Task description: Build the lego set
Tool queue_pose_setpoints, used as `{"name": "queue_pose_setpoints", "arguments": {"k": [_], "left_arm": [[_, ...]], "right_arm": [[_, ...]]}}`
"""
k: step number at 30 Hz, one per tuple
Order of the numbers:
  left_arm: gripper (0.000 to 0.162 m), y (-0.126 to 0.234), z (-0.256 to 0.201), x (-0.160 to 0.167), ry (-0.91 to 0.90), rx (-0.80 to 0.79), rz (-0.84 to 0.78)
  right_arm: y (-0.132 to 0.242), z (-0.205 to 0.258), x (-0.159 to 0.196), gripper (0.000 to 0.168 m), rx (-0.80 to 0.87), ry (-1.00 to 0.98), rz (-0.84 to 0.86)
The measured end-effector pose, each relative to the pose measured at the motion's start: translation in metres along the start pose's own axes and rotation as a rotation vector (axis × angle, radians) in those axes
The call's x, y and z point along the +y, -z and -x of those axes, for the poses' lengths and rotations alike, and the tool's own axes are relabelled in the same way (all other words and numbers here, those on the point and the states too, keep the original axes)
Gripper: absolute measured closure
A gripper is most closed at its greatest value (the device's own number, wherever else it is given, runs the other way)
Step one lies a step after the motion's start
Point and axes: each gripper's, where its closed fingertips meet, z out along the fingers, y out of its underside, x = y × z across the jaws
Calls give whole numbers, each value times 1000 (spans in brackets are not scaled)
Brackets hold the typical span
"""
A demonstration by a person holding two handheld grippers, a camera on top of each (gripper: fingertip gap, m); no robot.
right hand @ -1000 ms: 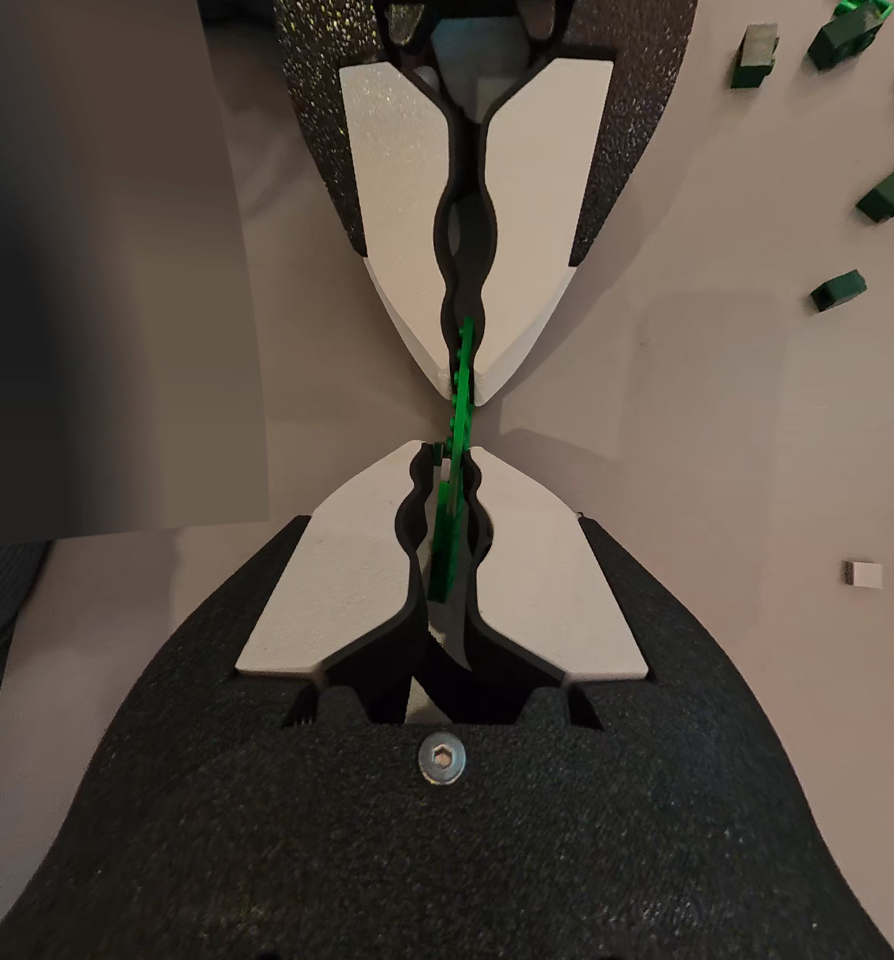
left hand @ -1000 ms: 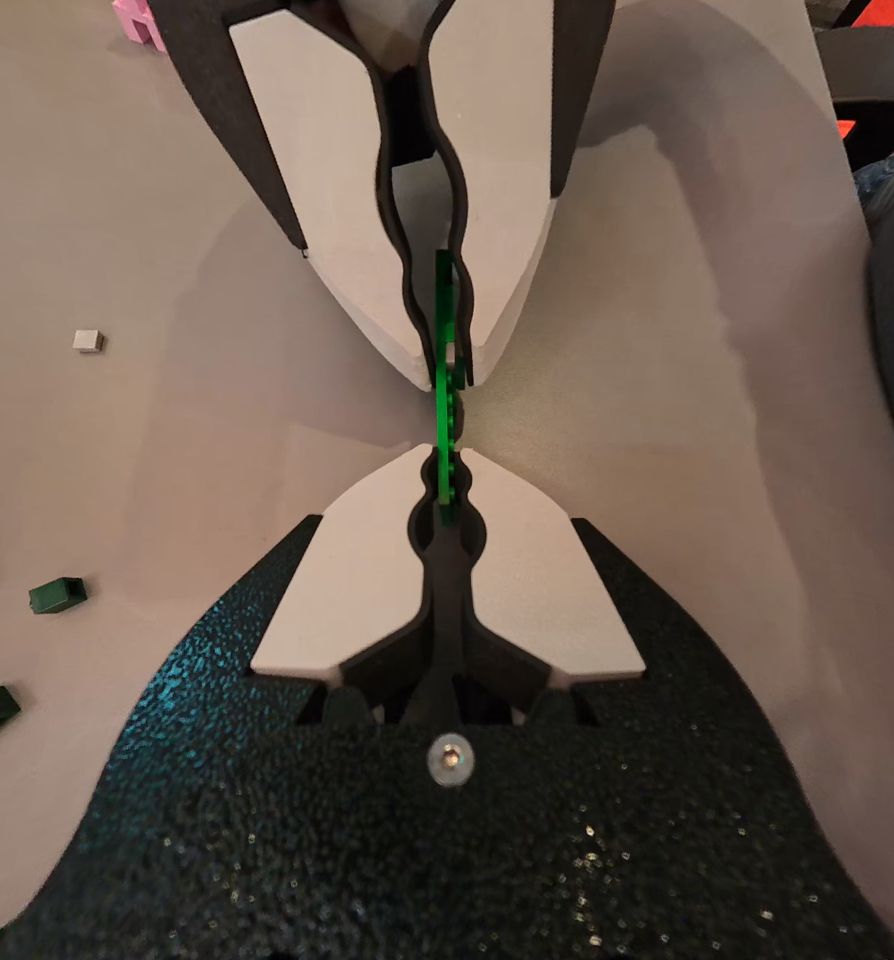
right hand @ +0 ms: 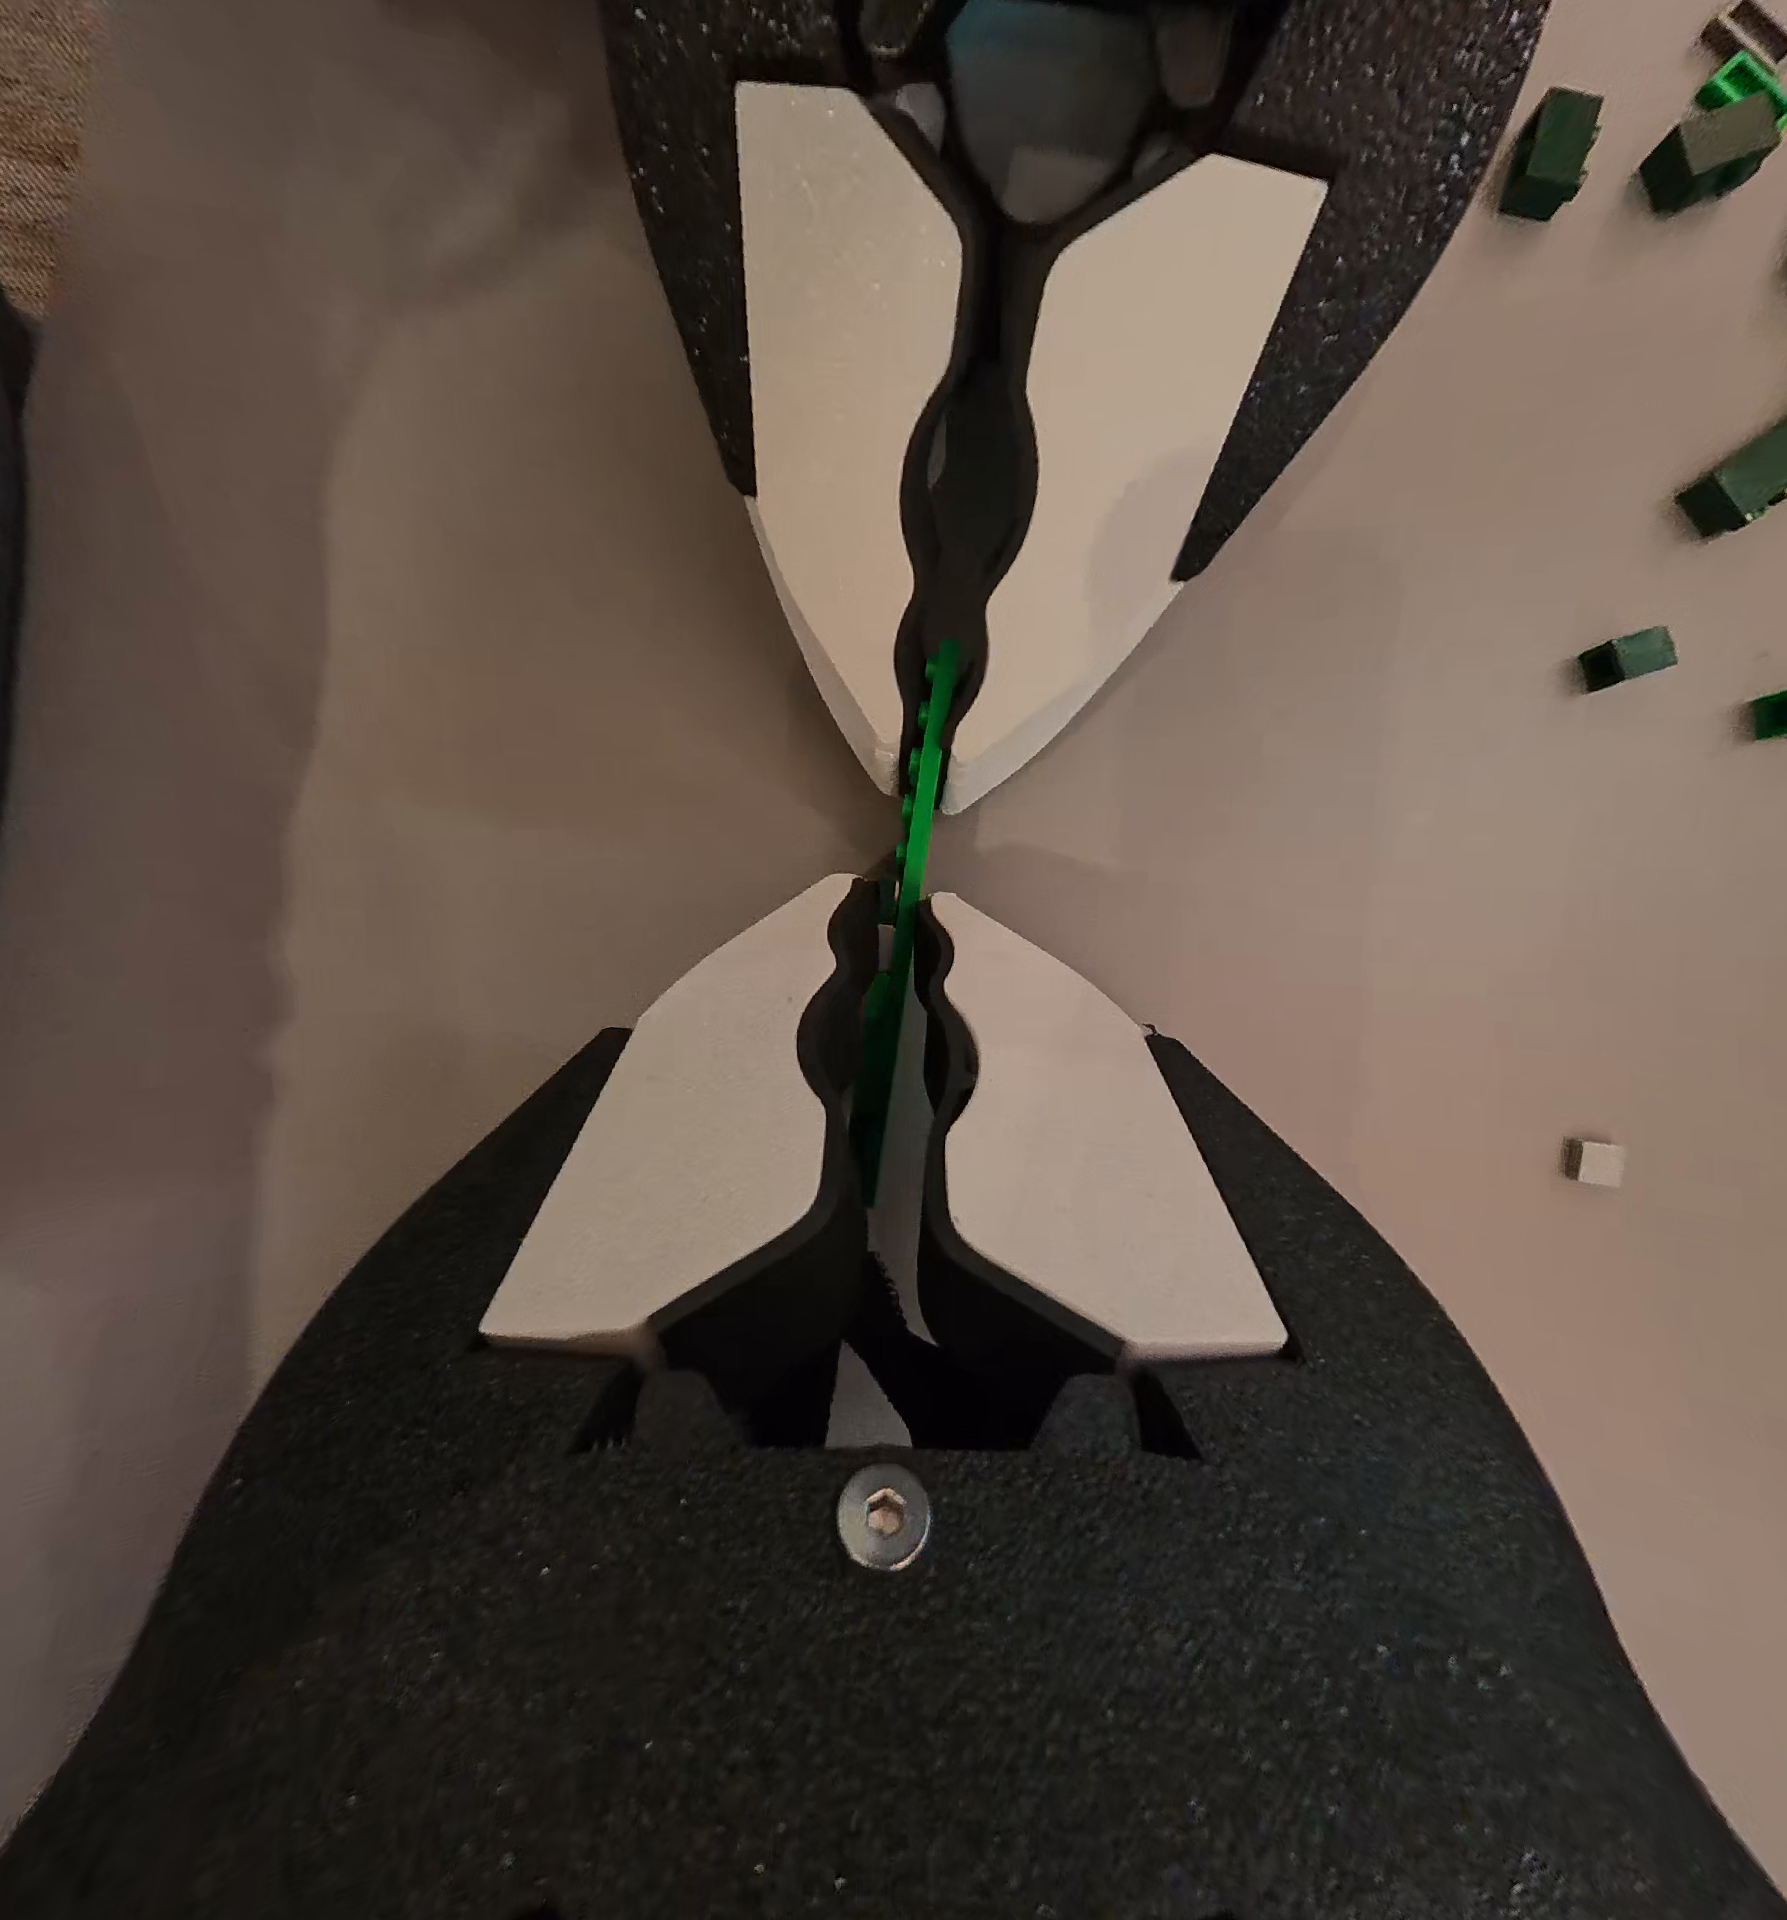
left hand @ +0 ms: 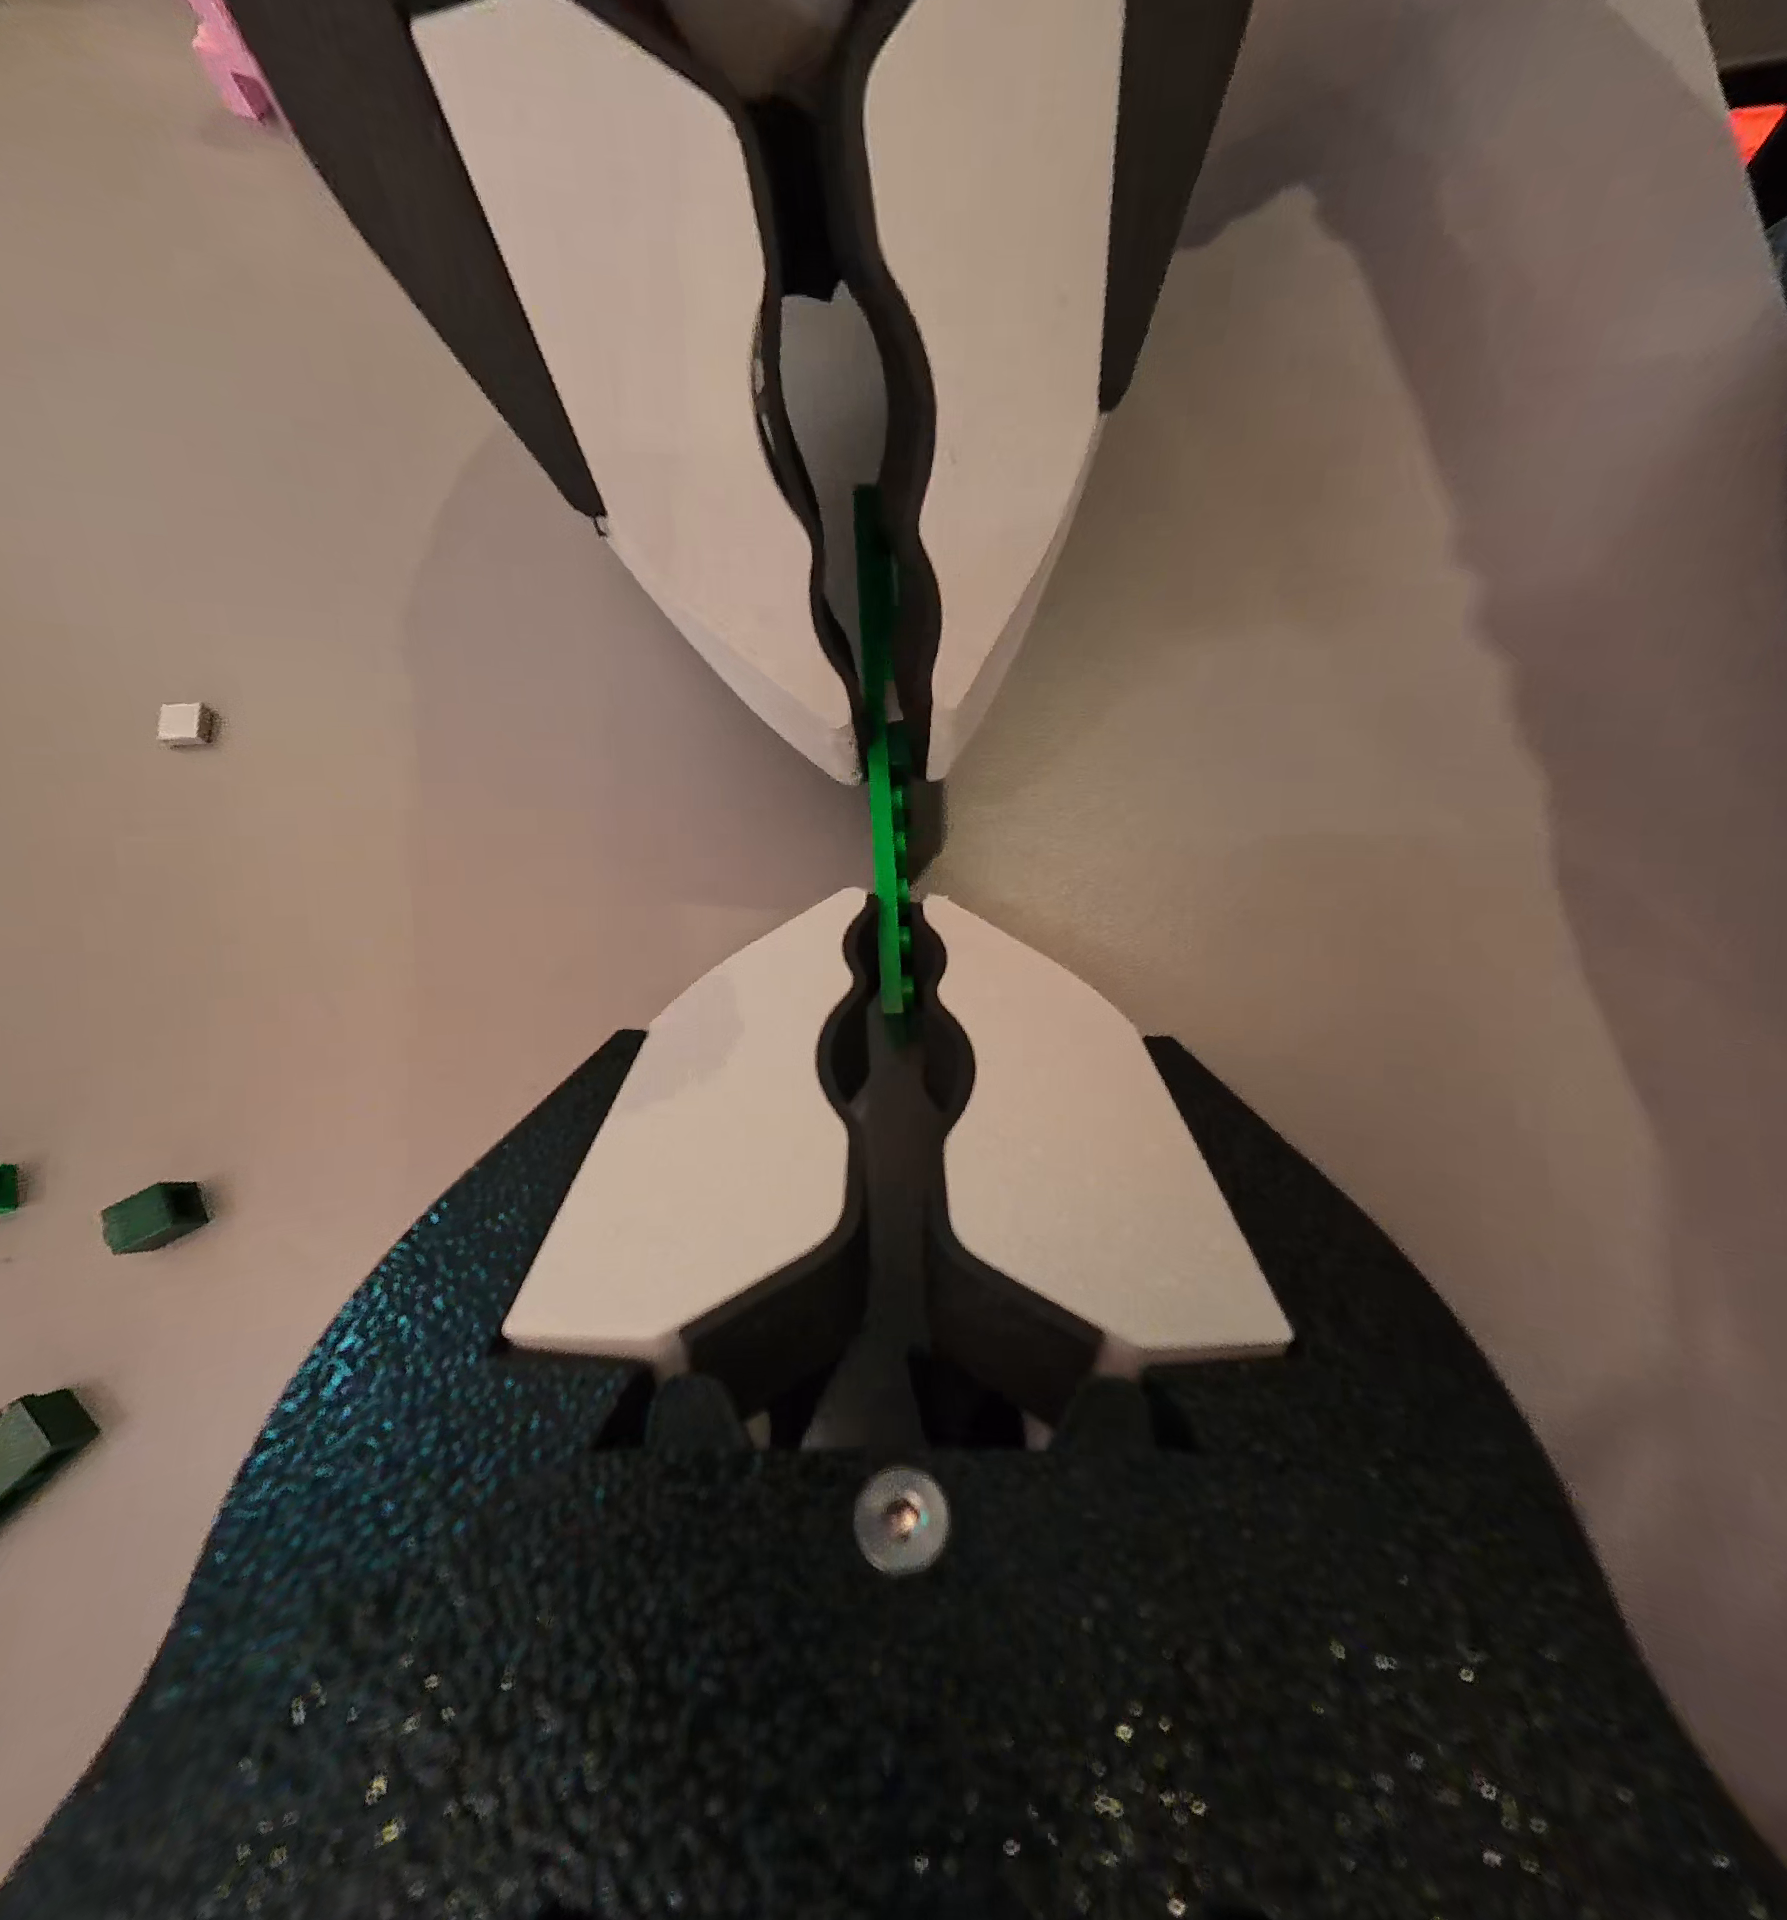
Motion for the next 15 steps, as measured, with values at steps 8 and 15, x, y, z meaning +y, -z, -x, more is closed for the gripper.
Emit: {"name": "queue_pose_setpoints", "arguments": {"k": [8, 15], "left_arm": [[136, 6, 11, -12, -92, -113, -73], [97, 23, 28, -26, -523, -467, -77]], "right_arm": [[13, -7, -5, 162, -137, -214, -154], [29, -8, -10, 162, -457, -469, -302]]}}
